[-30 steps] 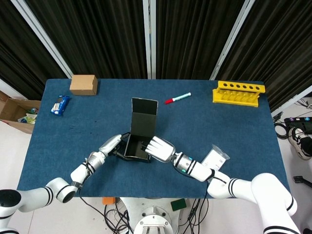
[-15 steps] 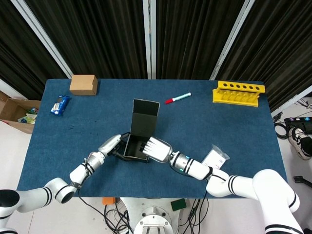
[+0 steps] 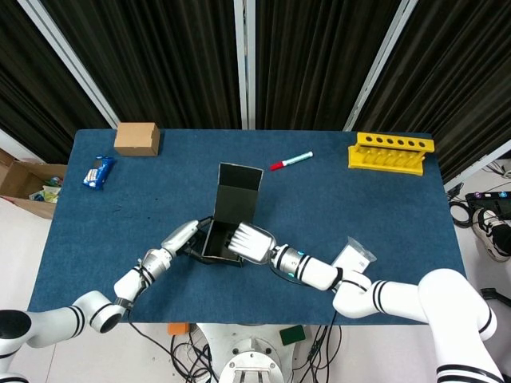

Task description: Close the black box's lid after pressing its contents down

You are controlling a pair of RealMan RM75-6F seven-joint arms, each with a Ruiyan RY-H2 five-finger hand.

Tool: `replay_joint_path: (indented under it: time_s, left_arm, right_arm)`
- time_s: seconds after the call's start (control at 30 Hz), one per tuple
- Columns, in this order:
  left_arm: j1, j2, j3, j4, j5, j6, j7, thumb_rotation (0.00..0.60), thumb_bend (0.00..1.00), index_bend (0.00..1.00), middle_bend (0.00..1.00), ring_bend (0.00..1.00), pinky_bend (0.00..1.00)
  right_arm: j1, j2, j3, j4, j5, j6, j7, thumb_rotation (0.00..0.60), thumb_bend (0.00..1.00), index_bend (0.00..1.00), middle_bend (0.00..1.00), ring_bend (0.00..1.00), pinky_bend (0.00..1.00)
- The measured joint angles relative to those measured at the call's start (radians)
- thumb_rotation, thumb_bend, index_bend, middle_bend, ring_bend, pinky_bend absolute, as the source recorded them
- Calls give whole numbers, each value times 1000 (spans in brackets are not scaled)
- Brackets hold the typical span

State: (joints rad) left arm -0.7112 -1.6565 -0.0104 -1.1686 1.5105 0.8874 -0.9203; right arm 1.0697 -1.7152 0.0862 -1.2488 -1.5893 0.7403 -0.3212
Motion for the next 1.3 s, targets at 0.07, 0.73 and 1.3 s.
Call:
replay_joint_path:
  time_s: [0.07,0.73,1.3]
  left_arm:
    - [0,1,2,1,1,-1,-3,600,0,467,447,759,928]
    - [0,8,-3,-2,-2,1,-13,600,0,466,447,760,928]
    - [3,8,-6,-3,-11,0,4,600,0,466,446,759,928]
  right_arm:
    - [4,13,-1,-17,13,-21,-3,600,938,745,592,875,1000]
    - [38,99,-3,-112,82,-101,-51,600,257,801,614,876,1000]
    - [17,68,-19,-89,79,-42,-67,600,193,940,737,883,1000]
